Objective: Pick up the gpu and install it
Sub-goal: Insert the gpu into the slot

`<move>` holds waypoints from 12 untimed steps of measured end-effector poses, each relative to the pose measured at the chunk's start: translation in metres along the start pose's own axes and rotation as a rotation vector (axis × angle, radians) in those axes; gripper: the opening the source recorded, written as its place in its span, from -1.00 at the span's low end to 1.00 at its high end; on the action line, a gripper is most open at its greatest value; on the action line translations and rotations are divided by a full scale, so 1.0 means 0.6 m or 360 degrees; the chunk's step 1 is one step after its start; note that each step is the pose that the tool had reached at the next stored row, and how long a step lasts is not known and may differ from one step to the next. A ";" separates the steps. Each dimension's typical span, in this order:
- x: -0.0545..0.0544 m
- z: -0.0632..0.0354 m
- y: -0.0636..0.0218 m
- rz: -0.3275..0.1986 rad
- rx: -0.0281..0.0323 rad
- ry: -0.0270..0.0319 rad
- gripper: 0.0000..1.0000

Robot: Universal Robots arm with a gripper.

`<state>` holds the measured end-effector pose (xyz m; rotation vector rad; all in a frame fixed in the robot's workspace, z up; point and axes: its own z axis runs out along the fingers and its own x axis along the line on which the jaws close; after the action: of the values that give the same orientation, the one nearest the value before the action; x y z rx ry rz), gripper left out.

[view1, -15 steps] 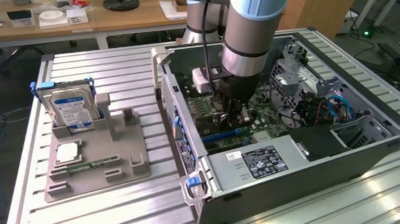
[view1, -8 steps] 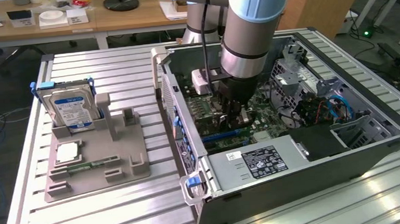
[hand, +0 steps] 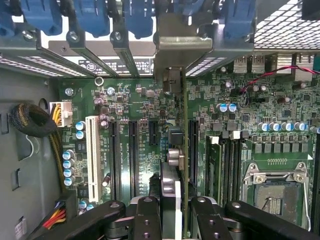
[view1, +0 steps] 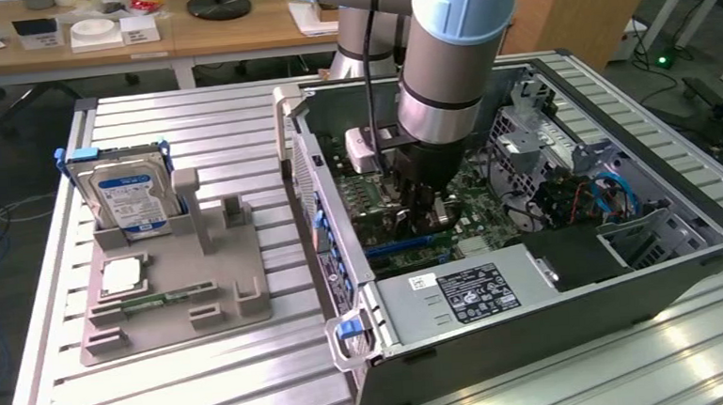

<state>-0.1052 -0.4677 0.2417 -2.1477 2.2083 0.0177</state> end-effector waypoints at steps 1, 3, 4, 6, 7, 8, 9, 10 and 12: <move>0.000 0.001 0.000 0.0000 -0.00003 0.00002 -0.44; 0.000 0.002 0.000 0.0000 -0.00008 0.00005 -0.44; 0.000 0.003 0.001 0.0000 -0.00011 0.00006 -0.44; 0.000 0.004 0.001 0.0000 -0.00023 0.00011 -0.44; 0.000 0.004 0.001 0.0000 -0.00033 0.00012 -0.44; 0.000 0.004 0.001 0.0000 -0.00047 0.00014 -0.44; 0.000 0.005 0.001 0.0000 -0.00058 0.00012 -0.44; 0.000 0.005 0.001 0.0000 -0.00065 0.00011 -0.44; 0.000 0.005 0.001 0.0000 -0.00070 0.00013 -0.44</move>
<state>-0.1059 -0.4673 0.2384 -2.1501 2.2110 0.0218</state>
